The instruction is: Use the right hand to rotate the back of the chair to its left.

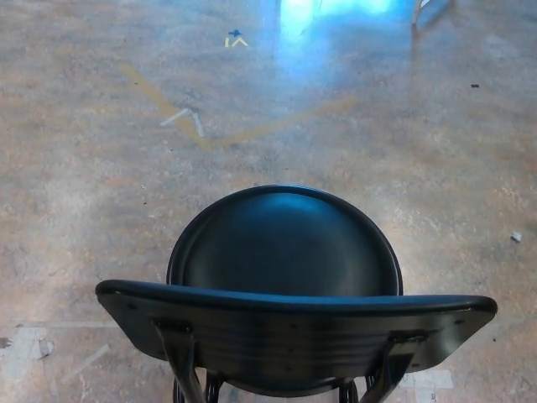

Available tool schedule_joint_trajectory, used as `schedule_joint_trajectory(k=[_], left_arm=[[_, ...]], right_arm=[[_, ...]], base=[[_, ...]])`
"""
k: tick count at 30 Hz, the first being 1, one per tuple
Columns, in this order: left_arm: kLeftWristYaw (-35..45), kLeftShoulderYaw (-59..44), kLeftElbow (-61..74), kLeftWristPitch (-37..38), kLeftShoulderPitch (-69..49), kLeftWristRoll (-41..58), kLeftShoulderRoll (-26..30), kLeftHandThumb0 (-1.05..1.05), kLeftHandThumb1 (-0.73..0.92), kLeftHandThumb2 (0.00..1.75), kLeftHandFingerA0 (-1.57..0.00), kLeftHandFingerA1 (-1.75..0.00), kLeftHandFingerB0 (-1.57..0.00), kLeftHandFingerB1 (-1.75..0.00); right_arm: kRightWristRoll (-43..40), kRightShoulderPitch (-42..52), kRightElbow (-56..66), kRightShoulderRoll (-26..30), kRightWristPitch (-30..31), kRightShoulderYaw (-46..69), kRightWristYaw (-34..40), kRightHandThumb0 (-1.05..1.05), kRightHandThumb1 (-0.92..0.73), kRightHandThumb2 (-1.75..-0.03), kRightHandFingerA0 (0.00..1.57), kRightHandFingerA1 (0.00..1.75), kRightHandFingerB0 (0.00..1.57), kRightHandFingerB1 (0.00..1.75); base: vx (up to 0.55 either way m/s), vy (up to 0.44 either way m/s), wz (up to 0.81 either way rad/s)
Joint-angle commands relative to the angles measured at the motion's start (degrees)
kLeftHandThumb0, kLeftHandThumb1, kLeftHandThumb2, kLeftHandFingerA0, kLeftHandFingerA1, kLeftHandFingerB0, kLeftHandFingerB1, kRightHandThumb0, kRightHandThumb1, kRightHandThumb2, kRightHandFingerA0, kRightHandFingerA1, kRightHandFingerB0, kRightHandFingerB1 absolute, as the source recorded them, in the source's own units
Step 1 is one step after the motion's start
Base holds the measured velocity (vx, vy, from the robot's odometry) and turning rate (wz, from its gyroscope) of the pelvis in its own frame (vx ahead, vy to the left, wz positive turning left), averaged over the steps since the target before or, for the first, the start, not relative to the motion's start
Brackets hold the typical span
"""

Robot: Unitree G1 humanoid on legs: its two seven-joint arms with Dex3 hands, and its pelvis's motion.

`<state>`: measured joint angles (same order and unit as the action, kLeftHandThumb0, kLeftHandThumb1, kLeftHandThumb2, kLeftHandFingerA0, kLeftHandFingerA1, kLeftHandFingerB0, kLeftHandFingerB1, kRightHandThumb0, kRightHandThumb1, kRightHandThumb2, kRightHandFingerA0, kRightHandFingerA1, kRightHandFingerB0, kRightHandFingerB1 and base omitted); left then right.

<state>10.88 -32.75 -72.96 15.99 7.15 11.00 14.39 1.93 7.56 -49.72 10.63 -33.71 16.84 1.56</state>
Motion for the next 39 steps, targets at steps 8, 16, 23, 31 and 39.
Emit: schedule_joint_trajectory(k=[8,16,23,31,39], left_arm=[[1.1,0.4,-1.0,2.2,1.1,1.8,0.6,-0.51,0.50,0.54,-0.56,-0.51,-0.58,-0.48],[1.3,0.6,-1.2,2.2,1.3,2.1,0.6,-0.52,0.50,0.54,-0.52,-0.51,-0.55,-0.48],[1.3,1.1,-1.4,2.5,1.1,2.2,0.6,-0.52,0.51,0.55,-0.52,-0.51,-0.55,-0.48],[1.6,1.1,-1.5,2.4,0.6,2.5,0.6,-0.49,0.50,0.55,-0.54,-0.51,-0.54,-0.48],[1.6,0.8,-1.6,2.2,1.3,2.7,0.8,-0.48,0.51,0.54,-0.55,-0.52,-0.53,-0.48]], right_arm=[[5.2,7.8,24.7,8.0,-1.0,-8.8,-6.2,-0.90,-0.47,-0.84,0.00,0.00,0.00,0.00],[7.6,12.7,38.0,12.2,5.4,-14.6,-9.6,-1.04,-0.46,-0.68,0.00,0.00,0.00,0.00],[13.7,15.6,49.0,15.1,9.4,-19.8,-11.7,-0.95,-0.50,-0.56,0.00,0.00,0.00,0.00],[15.8,15.7,57.8,17.9,14.4,-22.3,-14.9,-0.97,-0.47,-0.60,0.00,0.00,0.00,0.00],[21.1,10.0,60.6,12.2,18.5,-30.4,-13.5,-1.03,-0.50,-0.63,0.00,0.00,0.00,0.00]], base=[[0.00,0.000,0.00],[0.00,0.000,0.00],[0.00,0.000,0.00],[0.00,0.000,0.00],[0.00,0.000,0.00]])
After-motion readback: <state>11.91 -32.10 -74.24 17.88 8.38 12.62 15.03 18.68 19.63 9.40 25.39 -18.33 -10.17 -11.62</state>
